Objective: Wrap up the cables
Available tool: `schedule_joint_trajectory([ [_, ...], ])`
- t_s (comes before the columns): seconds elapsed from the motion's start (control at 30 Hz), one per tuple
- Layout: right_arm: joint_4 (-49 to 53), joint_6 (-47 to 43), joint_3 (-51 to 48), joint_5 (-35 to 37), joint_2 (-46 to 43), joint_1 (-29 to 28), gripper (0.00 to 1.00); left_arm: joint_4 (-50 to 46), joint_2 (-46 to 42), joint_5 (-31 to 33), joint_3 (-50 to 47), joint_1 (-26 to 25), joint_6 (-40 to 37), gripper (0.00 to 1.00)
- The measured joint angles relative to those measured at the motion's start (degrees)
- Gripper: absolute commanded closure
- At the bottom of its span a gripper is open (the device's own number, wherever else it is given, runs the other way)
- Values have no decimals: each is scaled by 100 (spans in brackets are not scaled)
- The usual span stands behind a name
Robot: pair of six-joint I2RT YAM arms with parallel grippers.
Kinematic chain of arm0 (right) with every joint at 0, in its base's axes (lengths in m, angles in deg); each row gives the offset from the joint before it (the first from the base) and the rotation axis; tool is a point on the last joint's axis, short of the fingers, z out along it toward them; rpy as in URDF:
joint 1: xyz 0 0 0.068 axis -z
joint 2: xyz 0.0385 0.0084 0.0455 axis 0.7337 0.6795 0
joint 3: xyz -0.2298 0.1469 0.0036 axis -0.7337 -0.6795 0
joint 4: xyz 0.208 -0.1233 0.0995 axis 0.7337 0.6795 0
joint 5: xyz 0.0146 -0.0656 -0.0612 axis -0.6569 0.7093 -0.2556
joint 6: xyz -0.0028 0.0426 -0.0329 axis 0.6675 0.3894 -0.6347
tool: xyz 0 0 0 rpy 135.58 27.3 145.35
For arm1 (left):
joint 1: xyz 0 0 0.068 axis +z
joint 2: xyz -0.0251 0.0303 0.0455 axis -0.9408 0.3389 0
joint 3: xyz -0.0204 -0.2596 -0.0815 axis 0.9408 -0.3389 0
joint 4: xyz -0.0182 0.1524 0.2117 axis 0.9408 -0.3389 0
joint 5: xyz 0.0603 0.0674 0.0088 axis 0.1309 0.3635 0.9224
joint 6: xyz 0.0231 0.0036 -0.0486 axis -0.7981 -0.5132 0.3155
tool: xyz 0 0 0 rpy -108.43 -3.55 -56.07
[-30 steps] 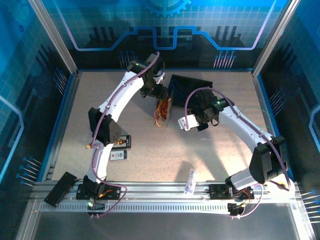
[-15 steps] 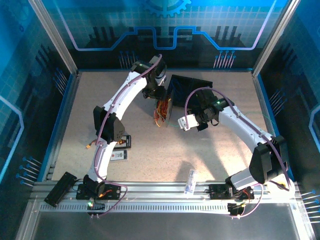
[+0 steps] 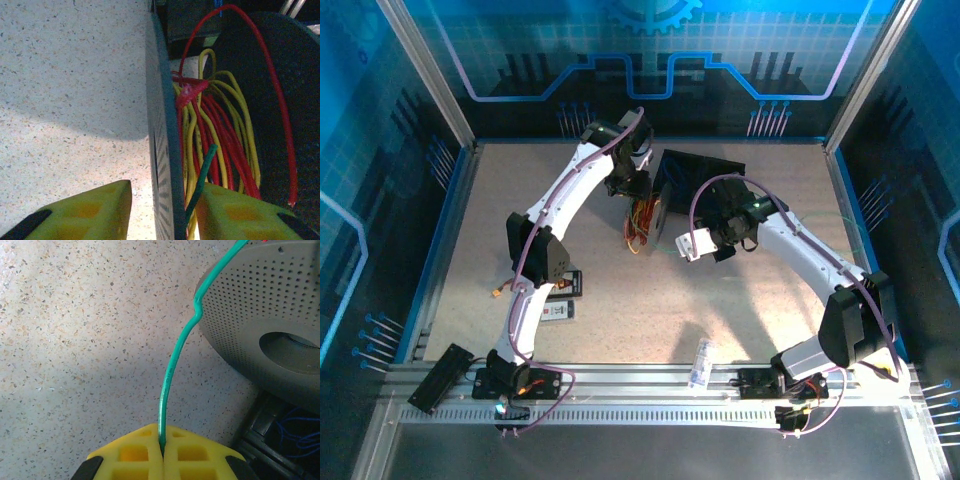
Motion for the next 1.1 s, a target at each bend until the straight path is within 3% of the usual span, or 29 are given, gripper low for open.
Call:
schedule_joint_trajectory([
  [0.13,0,0,-2,0,0,0,100,-2,0,-2,0,0,7,79],
  [0.23,-2,2,-2,-2,0,0,100,-2,0,9,0,0,-52,98],
  [0.27,0,2,-4,0,0,0,100,-4,0,46,0,0,0,100],
  [0.57,-39,444,-81,24,2,-52,100,304,-225,177,-398,24,278,100],
  [0.8,-291,1207,-426,-46,17,-192,100,994,-1145,74,-1768,317,920,100],
  [1.1,-1220,2496,-570,-699,354,-498,100,1331,-2330,-52,-2306,651,1906,100],
])
